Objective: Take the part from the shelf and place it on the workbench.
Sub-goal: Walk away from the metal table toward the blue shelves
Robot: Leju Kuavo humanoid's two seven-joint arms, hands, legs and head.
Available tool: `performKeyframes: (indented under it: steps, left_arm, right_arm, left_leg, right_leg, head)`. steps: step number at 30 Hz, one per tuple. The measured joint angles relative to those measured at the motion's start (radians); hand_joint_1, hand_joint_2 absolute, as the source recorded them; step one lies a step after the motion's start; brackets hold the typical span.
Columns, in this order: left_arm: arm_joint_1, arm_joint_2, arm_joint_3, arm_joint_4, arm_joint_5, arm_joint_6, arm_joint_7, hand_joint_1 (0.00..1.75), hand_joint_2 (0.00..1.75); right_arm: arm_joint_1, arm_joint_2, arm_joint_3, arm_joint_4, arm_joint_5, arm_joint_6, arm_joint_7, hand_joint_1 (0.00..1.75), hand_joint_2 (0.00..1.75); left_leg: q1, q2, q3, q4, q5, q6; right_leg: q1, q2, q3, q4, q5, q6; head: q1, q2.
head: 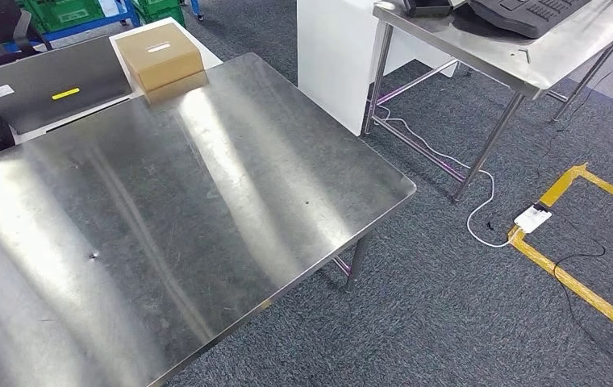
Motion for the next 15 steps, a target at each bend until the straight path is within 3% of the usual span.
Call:
performKeyframes:
  steps: [4, 6, 8, 9, 10, 11, 12, 13, 14, 15]
  left_arm:
    - [0.0, 0.0, 0.0, 0.0, 0.0, 0.0, 0.0, 0.0, 0.0]
    - [-0.001, -0.001, 0.0, 0.0, 0.0, 0.0, 0.0, 0.0, 0.0]
    - [-0.001, -0.001, 0.0, -0.001, 0.0, -0.001, 0.0, 0.0, 0.0]
    - [0.0, -0.002, 0.0, -0.001, 0.0, -0.002, 0.0, 0.0, 0.0]
    - [0.001, -0.002, 0.0, -0.001, 0.0, -0.002, 0.0, 0.0, 0.0]
    - [0.001, -0.003, 0.0, -0.001, 0.0, -0.003, 0.0, 0.0, 0.0]
    - [0.0, -0.003, 0.0, -0.001, 0.0, -0.003, 0.0, 0.0, 0.0]
    - [-0.001, -0.002, 0.0, -0.001, 0.0, -0.002, -0.001, 0.0, 0.0]
    - [-0.002, -0.002, 0.0, -0.001, 0.0, -0.002, -0.001, 0.0, 0.0]
    - [-0.003, -0.002, 0.0, -0.001, 0.0, -0.002, -0.001, 0.0, 0.0]
  right_arm:
    - [0.0, 0.0, 0.0, 0.0, 0.0, 0.0, 0.0, 0.0, 0.0]
    - [0.001, 0.0, 0.0, 0.001, -0.001, 0.0, 0.0, 0.0, 0.0]
    - [0.002, 0.0, 0.0, 0.001, -0.002, 0.0, 0.0, 0.0, 0.0]
    - [0.003, -0.002, 0.0, 0.002, -0.003, 0.0, 0.0, 0.0, 0.0]
    - [0.003, -0.004, 0.0, 0.002, -0.003, 0.0, 0.0, 0.0, 0.0]
    - [0.003, -0.005, 0.0, 0.002, -0.003, 0.0, 0.0, 0.0, 0.0]
    - [0.003, -0.006, 0.0, 0.002, -0.003, 0.0, 0.0, 0.0, 0.0]
    - [0.003, -0.007, 0.0, 0.003, -0.002, 0.0, 0.0, 0.0, 0.0]
    - [0.004, -0.007, 0.0, 0.003, -0.002, 0.0, 0.0, 0.0, 0.0]
    - [0.005, -0.007, 0.0, 0.003, -0.001, 0.0, 0.0, 0.0, 0.0]
  left_leg:
    - [0.0, 0.001, 0.0, -0.001, 0.0, 0.001]
    - [0.004, 0.014, 0.004, -0.012, 0.008, 0.012]
    - [0.006, 0.049, 0.005, -0.022, 0.015, 0.025]
    - [0.005, 0.071, 0.006, -0.023, 0.014, 0.027]
    - [0.002, 0.096, 0.008, -0.021, 0.009, 0.021]
    - [-0.001, 0.116, 0.013, -0.02, 0.004, 0.013]
    - [-0.003, 0.135, 0.02, -0.019, -0.001, 0.005]
    - [-0.004, 0.149, 0.026, -0.019, -0.006, -0.004]
    - [-0.002, 0.146, 0.028, -0.016, -0.011, -0.01]
    - [0.002, 0.128, 0.025, -0.002, -0.024, -0.016]
  right_leg:
    - [0.0, 0.001, -0.001, 0.0, 0.0, 0.001]
    - [0.002, -0.021, -0.011, 0.023, -0.013, 0.002]
    - [0.002, -0.059, -0.084, 0.172, -0.081, 0.004]
    - [0.001, -0.081, -0.09, 0.189, -0.091, 0.012]
    - [0.001, -0.108, -0.075, 0.17, -0.083, 0.016]
    - [0.003, -0.127, -0.038, 0.1, -0.053, 0.019]
    - [0.005, -0.144, 0.004, 0.019, -0.022, 0.018]
    - [0.007, -0.148, 0.013, -0.004, -0.012, 0.007]
    - [0.002, -0.136, 0.013, -0.005, -0.009, 0.0]
    - [-0.003, -0.125, 0.015, -0.007, -0.006, -0.007]
  head:
    - [0.0, 0.0]
    - [0.002, 0.0]
    - [0.004, 0.0]
    - [0.004, 0.0]
    - [0.004, 0.0]
    - [0.004, 0.0]
    - [0.004, 0.0]
    - [0.004, 0.0]
    - [0.003, 0.0]
    - [0.003, 0.0]
